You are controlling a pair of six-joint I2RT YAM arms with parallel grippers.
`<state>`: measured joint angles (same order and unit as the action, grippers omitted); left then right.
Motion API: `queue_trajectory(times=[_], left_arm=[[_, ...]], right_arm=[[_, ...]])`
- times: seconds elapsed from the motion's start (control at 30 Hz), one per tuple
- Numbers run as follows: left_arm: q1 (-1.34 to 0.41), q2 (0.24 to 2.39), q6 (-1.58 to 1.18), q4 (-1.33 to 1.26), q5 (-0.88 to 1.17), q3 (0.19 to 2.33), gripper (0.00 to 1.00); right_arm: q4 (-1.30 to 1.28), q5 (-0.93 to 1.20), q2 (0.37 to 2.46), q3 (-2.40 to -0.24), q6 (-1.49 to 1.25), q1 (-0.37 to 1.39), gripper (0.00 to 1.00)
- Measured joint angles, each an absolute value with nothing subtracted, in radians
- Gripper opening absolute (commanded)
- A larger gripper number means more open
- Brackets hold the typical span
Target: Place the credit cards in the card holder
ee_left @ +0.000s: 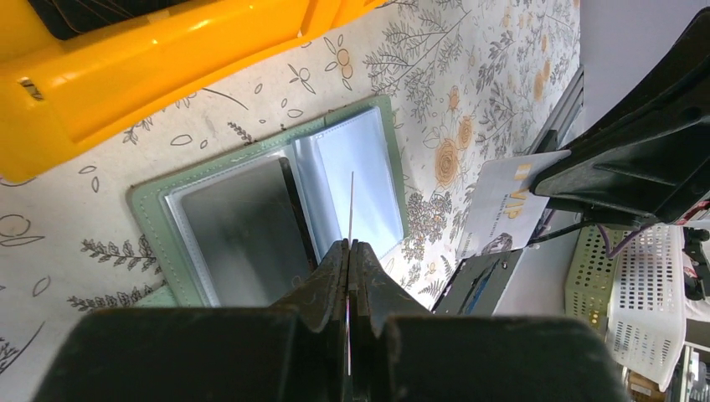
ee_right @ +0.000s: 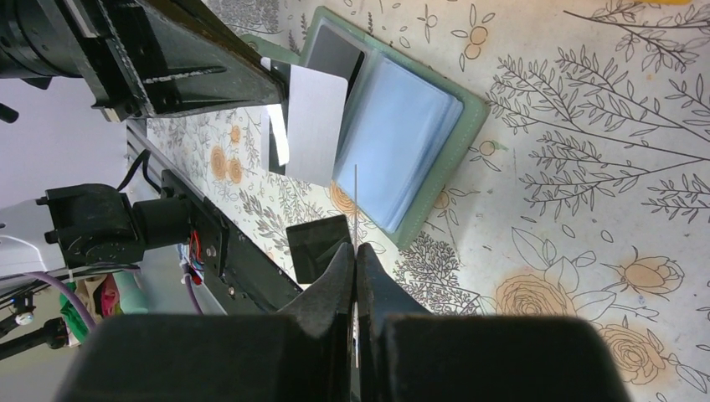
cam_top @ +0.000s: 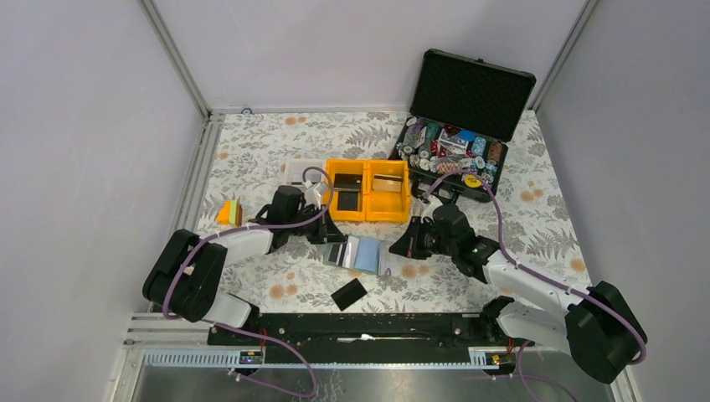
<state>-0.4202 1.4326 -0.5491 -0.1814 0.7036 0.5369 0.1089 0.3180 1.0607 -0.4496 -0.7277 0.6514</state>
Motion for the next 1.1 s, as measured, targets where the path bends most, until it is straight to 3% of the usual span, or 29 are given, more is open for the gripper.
queue_trajectory(times=[1.1], left_arm=[[-0.385, 1.553, -0.614, -0.312, 0.74, 0.54, 0.0]], right_arm=[[0.116, 0.307, 1.089, -0.442, -0.731, 0.651, 0.0]])
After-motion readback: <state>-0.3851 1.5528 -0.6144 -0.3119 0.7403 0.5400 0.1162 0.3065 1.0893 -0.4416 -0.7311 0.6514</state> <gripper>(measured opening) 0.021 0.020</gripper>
